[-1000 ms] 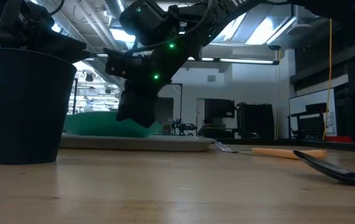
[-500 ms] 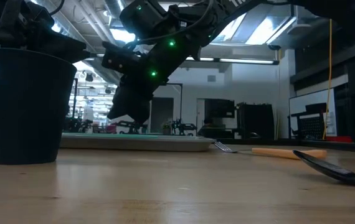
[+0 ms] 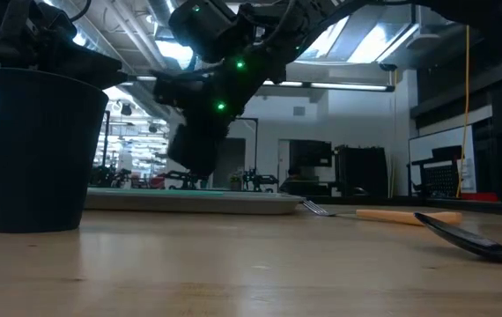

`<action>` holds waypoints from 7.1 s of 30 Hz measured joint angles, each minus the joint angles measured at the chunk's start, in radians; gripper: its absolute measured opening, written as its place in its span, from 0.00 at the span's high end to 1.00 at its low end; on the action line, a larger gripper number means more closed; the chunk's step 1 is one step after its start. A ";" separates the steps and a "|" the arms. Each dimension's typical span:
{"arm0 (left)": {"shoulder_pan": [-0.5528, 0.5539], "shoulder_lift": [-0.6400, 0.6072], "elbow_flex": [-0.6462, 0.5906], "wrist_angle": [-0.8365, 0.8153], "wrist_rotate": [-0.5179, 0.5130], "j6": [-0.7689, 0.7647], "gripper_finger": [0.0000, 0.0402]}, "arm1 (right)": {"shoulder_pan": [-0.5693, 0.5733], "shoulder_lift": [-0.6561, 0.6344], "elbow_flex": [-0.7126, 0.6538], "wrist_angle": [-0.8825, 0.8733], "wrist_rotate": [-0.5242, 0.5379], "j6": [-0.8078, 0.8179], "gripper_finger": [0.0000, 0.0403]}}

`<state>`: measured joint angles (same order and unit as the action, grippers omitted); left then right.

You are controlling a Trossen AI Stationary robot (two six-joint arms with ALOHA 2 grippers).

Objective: Pick and place plate/cup/fork/spoon on tray
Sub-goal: Put the black cup on the top right of the serving tray

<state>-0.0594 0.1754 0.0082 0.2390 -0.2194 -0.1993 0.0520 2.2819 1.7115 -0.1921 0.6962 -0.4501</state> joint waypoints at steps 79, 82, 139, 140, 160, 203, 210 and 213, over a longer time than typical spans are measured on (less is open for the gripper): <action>-0.262 0.975 0.826 -0.787 0.229 -0.140 0.70 | 0.612 -1.414 -1.095 -0.568 0.192 0.944 0.89; -0.266 1.026 0.826 -0.788 0.216 -0.139 0.70 | 0.612 -1.414 -1.095 -0.568 0.192 0.943 0.89; 0.865 0.895 0.826 -0.641 0.020 0.045 1.00 | 0.612 -1.413 -1.095 -0.568 0.227 0.955 0.89; 0.904 0.916 0.826 -0.666 0.054 0.044 1.00 | 0.612 -1.413 -1.095 -0.568 0.227 0.965 0.89; 0.845 1.082 1.208 -1.036 0.061 -0.139 1.00 | 0.612 -1.413 -1.095 -0.569 0.228 0.967 0.89; 0.664 1.998 1.952 -1.283 0.203 0.047 1.00 | 0.612 -1.414 -1.095 -0.587 0.121 1.077 0.89; 0.645 2.019 1.936 -1.268 0.209 0.049 1.00 | 0.612 -1.414 -1.095 -0.587 0.122 1.077 0.89; 0.640 2.020 1.938 -1.263 0.211 0.069 1.00 | 0.612 -1.414 -1.095 -0.586 0.122 1.076 0.89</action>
<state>0.5803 2.1959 1.9458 -1.0242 -0.0084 -0.1302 0.6640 0.8680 0.6163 -0.7780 0.8177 0.6262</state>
